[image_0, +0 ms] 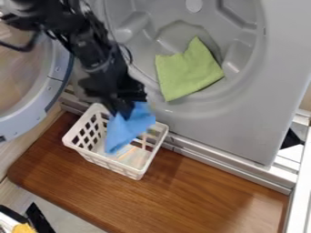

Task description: Picked the blue cloth from the basket and put it in te washing machine

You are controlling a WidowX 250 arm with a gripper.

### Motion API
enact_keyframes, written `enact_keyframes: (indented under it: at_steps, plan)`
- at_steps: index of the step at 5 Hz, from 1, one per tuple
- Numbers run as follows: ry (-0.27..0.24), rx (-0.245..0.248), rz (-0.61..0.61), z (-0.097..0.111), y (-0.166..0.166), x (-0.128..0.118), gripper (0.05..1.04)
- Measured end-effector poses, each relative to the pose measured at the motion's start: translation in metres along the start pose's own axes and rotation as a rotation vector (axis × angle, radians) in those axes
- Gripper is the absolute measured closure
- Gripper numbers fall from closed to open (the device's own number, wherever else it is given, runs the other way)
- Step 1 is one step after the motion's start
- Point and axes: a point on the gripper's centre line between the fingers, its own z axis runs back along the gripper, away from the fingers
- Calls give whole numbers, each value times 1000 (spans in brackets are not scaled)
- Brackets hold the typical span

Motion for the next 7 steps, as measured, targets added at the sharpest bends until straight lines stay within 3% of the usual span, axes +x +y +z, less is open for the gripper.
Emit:
enact_keyframes:
  at_steps: [2, 4, 6, 7]
  plan:
    - [-182, -93, -67, 41, -18, 8, 978]
    - [-299, -161, -132, 53, -39, 47, 978]
    - [-293, -171, -148, 26, -50, 85, 978]
    - [-291, -152, -154, 11, -51, 100, 978]
